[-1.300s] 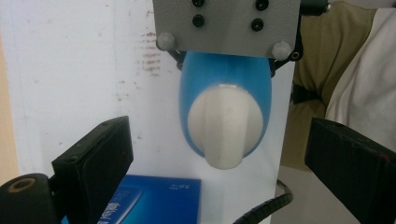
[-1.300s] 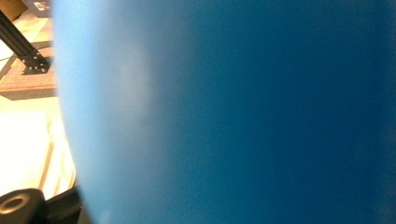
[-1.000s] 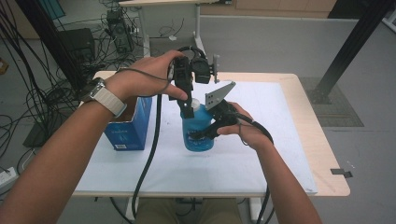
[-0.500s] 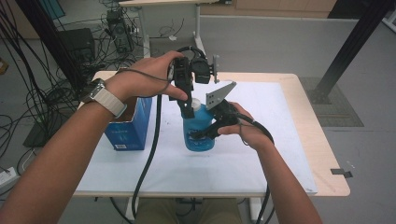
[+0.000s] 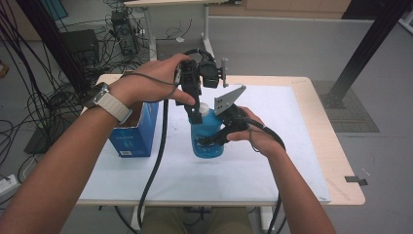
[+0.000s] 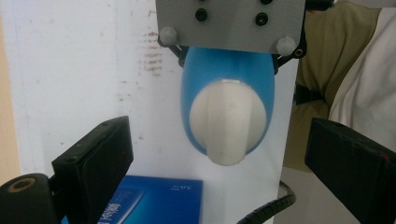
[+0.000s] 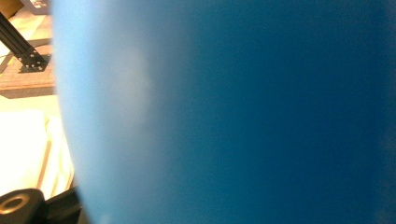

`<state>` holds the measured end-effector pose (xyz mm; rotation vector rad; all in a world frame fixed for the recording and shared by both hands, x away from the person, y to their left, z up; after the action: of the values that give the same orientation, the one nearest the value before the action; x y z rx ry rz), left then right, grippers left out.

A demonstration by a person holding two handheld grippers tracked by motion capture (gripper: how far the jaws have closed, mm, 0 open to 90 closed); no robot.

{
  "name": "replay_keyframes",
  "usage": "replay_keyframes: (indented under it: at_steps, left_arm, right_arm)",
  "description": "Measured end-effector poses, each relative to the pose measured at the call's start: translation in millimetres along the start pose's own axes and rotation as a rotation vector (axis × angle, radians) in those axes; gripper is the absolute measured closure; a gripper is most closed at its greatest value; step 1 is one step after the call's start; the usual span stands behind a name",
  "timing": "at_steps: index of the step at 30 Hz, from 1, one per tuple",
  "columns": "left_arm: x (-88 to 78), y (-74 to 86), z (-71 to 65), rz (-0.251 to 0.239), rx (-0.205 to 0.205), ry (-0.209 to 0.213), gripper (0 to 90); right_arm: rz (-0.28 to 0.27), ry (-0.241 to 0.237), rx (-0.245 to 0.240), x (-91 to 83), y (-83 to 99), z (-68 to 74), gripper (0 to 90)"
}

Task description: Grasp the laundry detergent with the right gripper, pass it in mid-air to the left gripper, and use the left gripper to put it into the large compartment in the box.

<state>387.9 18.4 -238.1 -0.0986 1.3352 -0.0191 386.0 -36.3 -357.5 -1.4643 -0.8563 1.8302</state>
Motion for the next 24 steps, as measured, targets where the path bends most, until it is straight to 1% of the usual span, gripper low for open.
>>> replay_keyframes:
  at_steps: [3, 18, 24]
  left_arm:
    - [0.5, -0.1, 0.3, 0.003, 0.002, -0.001, 8.2]
    - [3.7, -0.2, 1.2, 0.001, -0.001, -0.008, 7.9]
    - [5.4, -1.0, 0.6, -0.003, 0.003, -0.011, 7.8]
  right_arm:
    - [0.001, -0.001, -0.006, 0.5, -0.1, 0.2, 43.9]
    - [0.003, -0.001, 0.0, 0.8, 0.3, 0.0, 43.9]
    - [0.004, -0.002, -0.007, 1.0, 0.1, 0.2, 43.9]
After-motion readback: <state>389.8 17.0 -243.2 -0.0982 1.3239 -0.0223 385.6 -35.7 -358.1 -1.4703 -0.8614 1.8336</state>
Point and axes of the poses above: each handheld gripper's, and its own axes: x roughly forward along the jaws, y roughly out of its underside, z roughly to its left, the point moved 8 cm from there along x, roughly forward along the jaws, and after that the axes turned 10 degrees about -y, right-handed, at the moved point
